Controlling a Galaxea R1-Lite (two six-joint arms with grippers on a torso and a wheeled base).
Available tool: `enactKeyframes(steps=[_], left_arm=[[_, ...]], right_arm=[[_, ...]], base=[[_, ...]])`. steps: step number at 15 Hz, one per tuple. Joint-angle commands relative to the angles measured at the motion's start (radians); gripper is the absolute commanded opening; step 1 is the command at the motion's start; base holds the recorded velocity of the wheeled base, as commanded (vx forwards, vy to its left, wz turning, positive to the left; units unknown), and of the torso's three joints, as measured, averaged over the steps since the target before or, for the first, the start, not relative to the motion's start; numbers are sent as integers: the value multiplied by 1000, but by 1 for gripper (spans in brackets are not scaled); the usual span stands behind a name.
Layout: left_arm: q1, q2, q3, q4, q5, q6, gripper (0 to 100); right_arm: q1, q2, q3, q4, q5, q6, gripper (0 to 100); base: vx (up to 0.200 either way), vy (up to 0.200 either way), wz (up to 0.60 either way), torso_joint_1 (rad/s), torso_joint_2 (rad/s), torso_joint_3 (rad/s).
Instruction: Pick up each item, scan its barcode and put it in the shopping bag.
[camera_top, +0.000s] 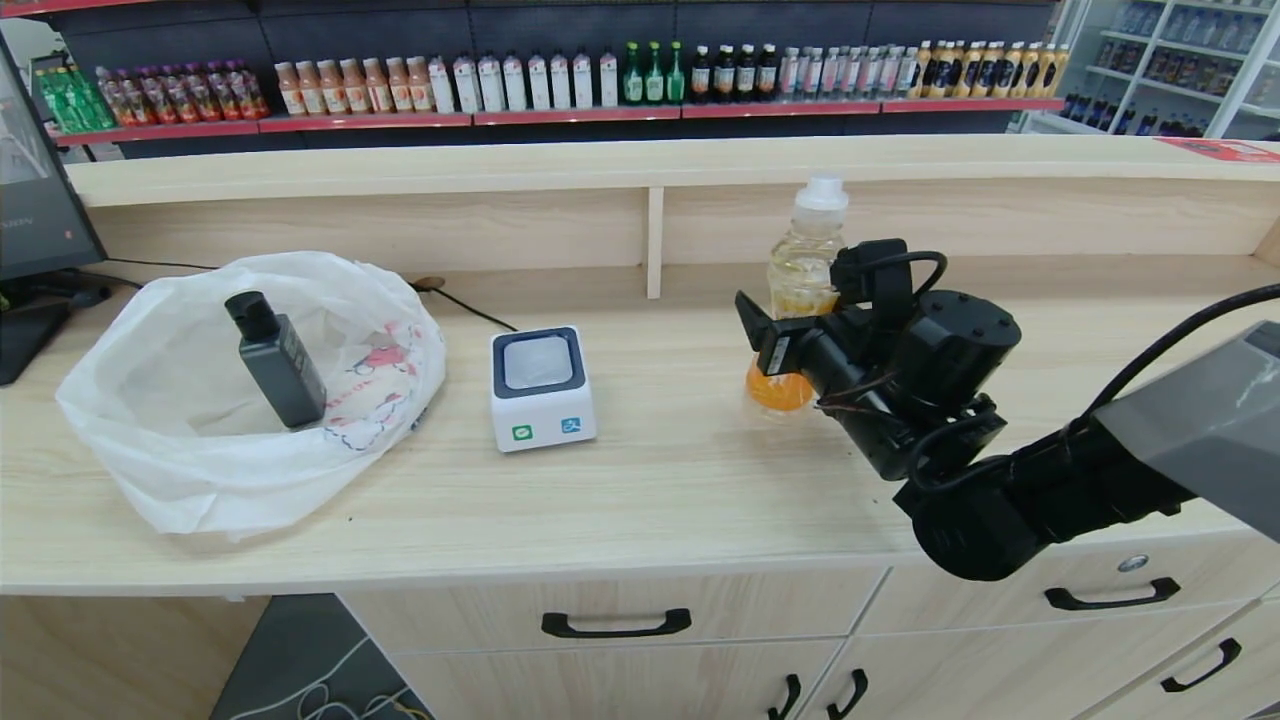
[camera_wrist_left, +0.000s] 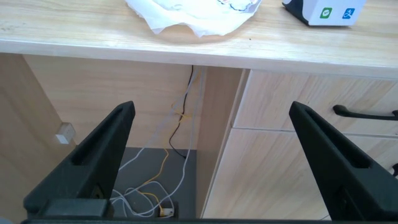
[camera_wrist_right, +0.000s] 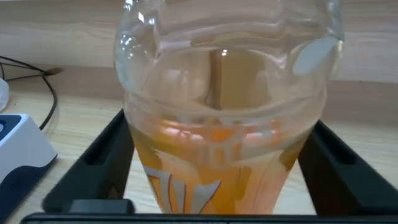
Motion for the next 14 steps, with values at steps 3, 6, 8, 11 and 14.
enactKeyframes(steps=[3, 6, 8, 11, 14], left_arm=[[0, 0, 0, 0, 0, -1, 100], [0, 0, 0, 0, 0, -1, 100], [0, 0, 0, 0, 0, -1, 100], [0, 0, 0, 0, 0, -1, 100], [0, 0, 0, 0, 0, -1, 100]], right_arm=[[0, -1, -3, -1, -1, 2, 0], [2, -2, -3, -1, 0, 2, 0], [0, -4, -3, 0, 0, 2, 0], [0, -9, -5, 0, 0, 2, 0], [2, -29, -3, 0, -3, -2, 0]], base=[[0, 0, 0, 0, 0, 0], [0, 0, 0, 0, 0, 0], [0, 0, 0, 0, 0, 0], [0, 0, 0, 0, 0, 0], [0, 0, 0, 0, 0, 0]])
